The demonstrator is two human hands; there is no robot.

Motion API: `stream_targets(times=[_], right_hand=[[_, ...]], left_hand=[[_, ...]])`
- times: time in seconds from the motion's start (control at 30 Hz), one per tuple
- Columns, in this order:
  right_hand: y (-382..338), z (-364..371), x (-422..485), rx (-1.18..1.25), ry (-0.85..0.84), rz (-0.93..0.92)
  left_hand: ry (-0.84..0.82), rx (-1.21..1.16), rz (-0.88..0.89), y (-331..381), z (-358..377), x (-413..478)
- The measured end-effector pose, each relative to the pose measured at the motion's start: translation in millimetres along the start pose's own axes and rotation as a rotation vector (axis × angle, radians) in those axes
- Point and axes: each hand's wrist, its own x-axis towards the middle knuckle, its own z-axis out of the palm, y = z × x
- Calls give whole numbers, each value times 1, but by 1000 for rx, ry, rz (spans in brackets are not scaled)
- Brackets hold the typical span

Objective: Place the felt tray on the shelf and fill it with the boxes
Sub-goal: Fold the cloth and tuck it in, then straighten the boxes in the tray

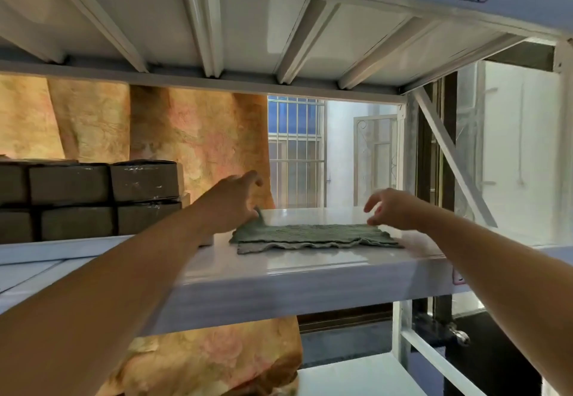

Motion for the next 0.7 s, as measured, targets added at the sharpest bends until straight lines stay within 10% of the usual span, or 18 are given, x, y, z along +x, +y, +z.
stream_targets(times=[0.4, 0.7], right_hand=[[-4, -5, -27, 169, -367, -312], [1, -12, -38, 114, -172, -332]], left_hand=[[-379, -45, 37, -7, -7, -14], [-272, 107, 3, -9, -7, -17]])
